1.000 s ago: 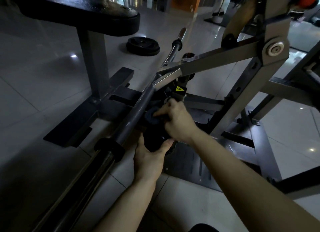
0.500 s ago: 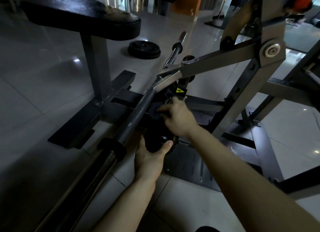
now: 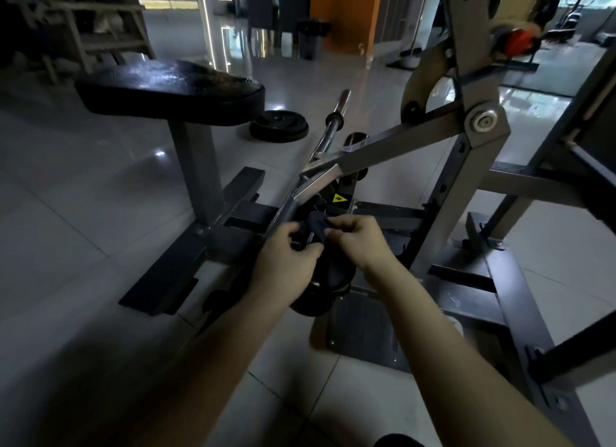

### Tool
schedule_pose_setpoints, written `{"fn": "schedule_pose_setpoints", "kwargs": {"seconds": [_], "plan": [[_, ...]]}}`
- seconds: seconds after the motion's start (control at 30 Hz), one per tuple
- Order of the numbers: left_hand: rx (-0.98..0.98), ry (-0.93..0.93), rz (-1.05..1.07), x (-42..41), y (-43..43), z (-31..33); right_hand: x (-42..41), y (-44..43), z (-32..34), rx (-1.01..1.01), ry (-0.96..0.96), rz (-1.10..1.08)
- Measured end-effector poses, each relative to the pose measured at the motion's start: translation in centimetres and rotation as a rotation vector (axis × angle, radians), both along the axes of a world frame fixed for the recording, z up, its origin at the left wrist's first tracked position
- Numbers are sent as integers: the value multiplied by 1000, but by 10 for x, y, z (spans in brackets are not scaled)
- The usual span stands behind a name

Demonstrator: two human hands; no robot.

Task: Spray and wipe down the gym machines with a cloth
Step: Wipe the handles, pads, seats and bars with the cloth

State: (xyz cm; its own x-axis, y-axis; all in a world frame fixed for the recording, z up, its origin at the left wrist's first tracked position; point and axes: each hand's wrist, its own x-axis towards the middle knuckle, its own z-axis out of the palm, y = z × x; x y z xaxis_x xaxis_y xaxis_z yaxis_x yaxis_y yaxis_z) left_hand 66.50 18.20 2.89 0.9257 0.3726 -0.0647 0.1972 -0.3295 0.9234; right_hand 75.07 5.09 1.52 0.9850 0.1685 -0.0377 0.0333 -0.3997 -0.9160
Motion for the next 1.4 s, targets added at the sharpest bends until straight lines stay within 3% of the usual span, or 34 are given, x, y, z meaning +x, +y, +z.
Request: {"fn": "schedule_pose_setpoints", "kwargs": {"seconds": [0.1,0.2,0.3,0.4,0.5,0.57,0.67,0.87,1.03,1.4], "plan": [[133,-58,-311,12,9,21,-6,-6,17,238,87,47],[236,-65,-482,26,22,31,-10,-16,30,425,188,38],[389,-146,-509,33,27,40,-15,-16,37,538,282,23],[711,-231,-551,34,32,45,-23,-13,41,654,357,77],[874,-217,-516,39,42,45,-32,-17,34,664,325,43],[834,-236,-408,44,51,42,-39,-17,18,458,181,-94],[676,-263,-222,47,63,38,-51,-7,-20,-40,36,-257],[615,-204,-123,55,74,29,-91,43,-43,-302,58,-244],[515,-112,-121,63,77,21,-89,67,-60,-198,84,-401],[452,-111,-159,78,79,9,-80,69,-82,104,55,-583]]}}
